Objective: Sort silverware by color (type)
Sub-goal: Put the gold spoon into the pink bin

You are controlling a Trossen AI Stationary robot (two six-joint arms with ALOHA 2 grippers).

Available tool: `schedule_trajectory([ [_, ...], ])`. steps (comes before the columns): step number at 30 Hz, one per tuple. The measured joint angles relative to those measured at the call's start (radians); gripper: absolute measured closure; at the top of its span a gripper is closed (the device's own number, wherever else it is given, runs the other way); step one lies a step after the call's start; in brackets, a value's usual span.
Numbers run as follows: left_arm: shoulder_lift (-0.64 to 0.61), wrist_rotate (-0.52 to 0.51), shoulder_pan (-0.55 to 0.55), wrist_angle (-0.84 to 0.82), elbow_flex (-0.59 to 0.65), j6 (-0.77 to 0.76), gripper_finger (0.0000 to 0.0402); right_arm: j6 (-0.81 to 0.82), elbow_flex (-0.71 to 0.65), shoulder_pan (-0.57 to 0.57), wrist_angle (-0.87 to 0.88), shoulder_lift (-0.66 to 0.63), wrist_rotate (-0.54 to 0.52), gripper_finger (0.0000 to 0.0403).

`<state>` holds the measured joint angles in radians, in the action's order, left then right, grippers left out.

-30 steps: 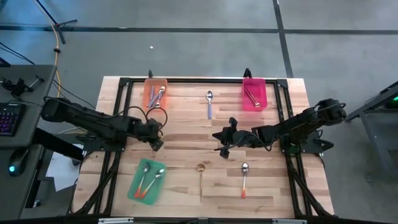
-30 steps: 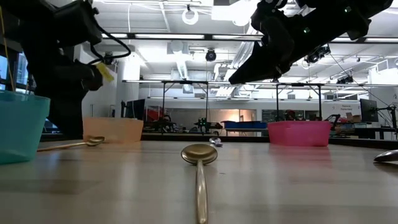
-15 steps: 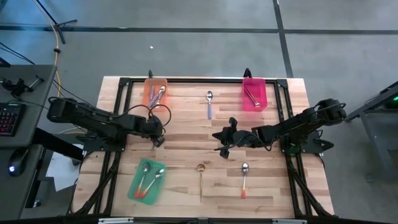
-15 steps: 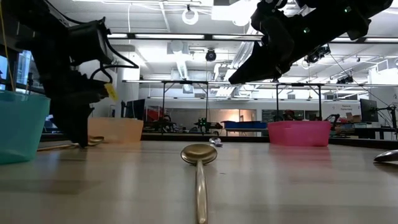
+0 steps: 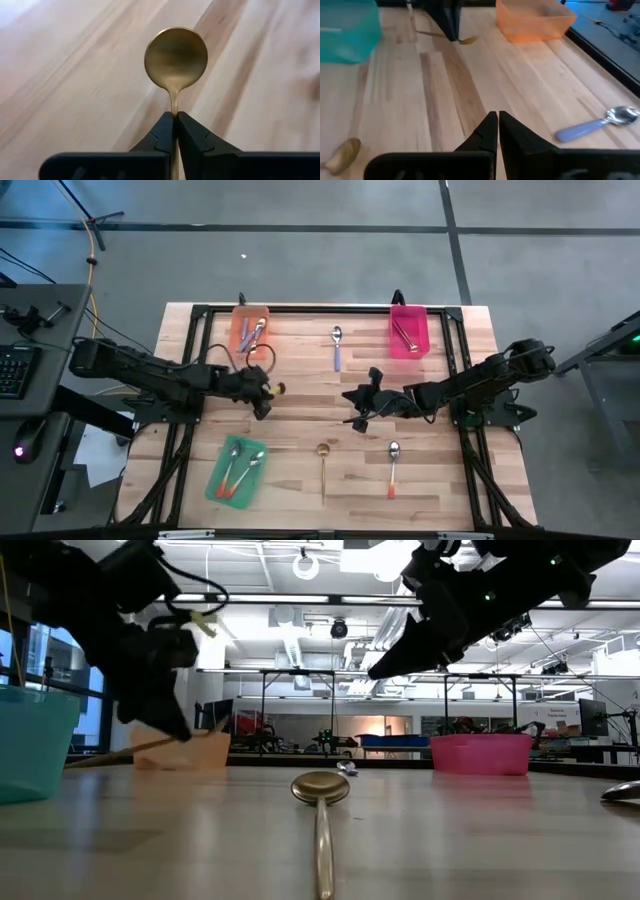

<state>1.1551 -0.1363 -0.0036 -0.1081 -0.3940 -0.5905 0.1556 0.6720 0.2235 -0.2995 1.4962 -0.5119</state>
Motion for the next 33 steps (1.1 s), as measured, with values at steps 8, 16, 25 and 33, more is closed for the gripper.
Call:
schedule_trajectory([
  [8, 0.005, 0.038, -0.015, 0.645, 0.121, 0.021, 0.0399, 0.024, 0.001, -0.024, -0.329, 0.172, 0.120, 0.0400],
  [16, 0.055, 0.038, -0.047, 1.003, 0.110, 0.156, 0.0400, 0.061, 0.105, -0.092, -0.588, 0.338, 0.287, 0.0301],
  [25, 0.102, 0.025, -0.064, 1.094, 0.063, 0.271, 0.0401, 0.043, 0.291, -0.143, -0.573, 0.391, 0.373, 0.0214],
  [33, 0.109, 0.022, -0.063, 1.115, 0.065, 0.289, 0.0401, 0.019, 0.341, -0.151, -0.550, 0.391, 0.408, 0.0310],
])
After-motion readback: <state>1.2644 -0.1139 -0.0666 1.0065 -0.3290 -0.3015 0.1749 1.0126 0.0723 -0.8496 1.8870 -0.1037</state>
